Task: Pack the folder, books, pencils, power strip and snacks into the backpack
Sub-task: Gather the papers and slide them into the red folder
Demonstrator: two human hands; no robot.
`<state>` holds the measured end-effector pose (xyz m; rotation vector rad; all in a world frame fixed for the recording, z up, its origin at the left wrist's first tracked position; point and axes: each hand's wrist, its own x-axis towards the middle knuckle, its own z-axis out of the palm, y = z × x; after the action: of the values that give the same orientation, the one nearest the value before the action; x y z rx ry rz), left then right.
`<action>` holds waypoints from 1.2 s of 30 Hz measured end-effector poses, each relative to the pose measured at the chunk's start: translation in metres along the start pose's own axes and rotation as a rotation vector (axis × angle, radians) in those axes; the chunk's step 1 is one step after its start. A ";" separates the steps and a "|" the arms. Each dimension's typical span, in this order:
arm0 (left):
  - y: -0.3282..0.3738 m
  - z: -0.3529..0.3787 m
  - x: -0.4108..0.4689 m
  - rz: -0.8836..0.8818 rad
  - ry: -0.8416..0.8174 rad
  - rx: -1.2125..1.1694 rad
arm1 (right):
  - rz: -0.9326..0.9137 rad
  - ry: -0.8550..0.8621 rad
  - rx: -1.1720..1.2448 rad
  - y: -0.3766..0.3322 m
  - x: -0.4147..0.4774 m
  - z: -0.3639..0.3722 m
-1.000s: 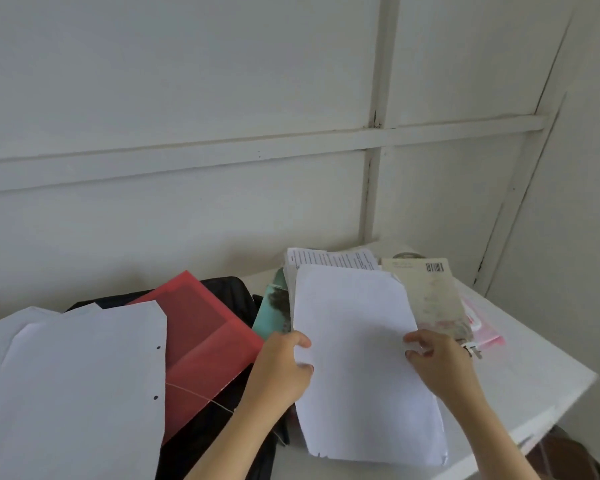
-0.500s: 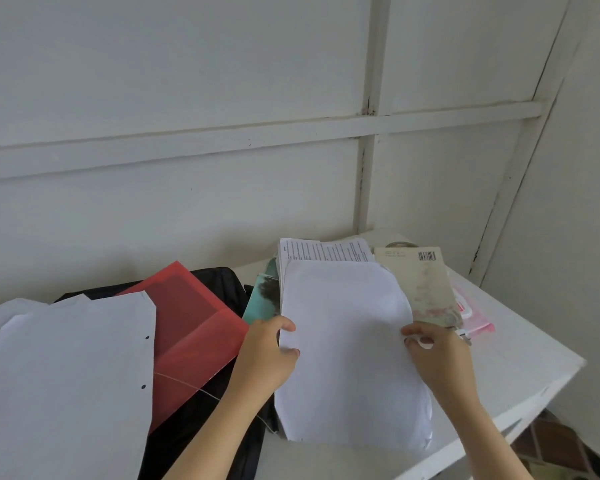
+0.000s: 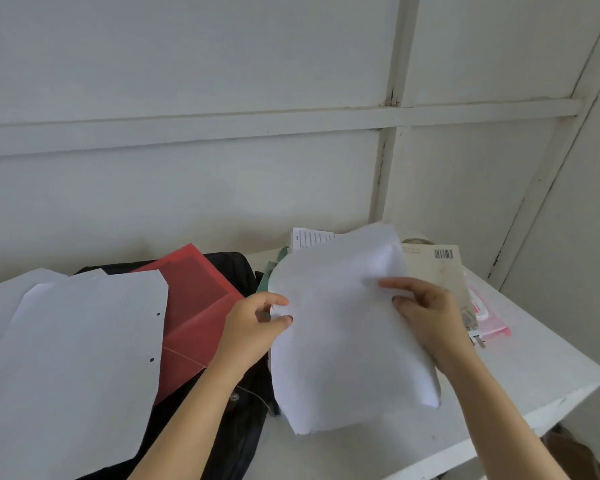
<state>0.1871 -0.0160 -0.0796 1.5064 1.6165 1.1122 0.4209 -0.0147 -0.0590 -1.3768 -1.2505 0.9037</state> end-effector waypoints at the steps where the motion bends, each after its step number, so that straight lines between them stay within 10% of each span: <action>1: 0.003 -0.010 0.000 -0.024 0.004 -0.081 | -0.008 -0.031 0.121 -0.011 0.001 0.003; 7: 0.013 -0.085 -0.013 -0.020 0.063 -0.396 | -0.058 -0.218 0.323 -0.058 0.010 0.042; 15: -0.030 -0.201 -0.042 -0.114 0.451 0.109 | -0.123 -0.352 -0.076 -0.066 -0.022 0.189; 26: -0.112 -0.258 -0.067 -0.270 0.405 0.478 | -0.163 -0.508 -0.496 -0.041 -0.078 0.283; 36: -0.112 -0.270 -0.061 -0.368 0.408 0.102 | 0.051 -0.386 -0.262 -0.050 -0.085 0.295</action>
<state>-0.0948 -0.1133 -0.0709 1.0189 2.1507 1.1869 0.1113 -0.0435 -0.0768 -1.4871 -1.6802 1.1072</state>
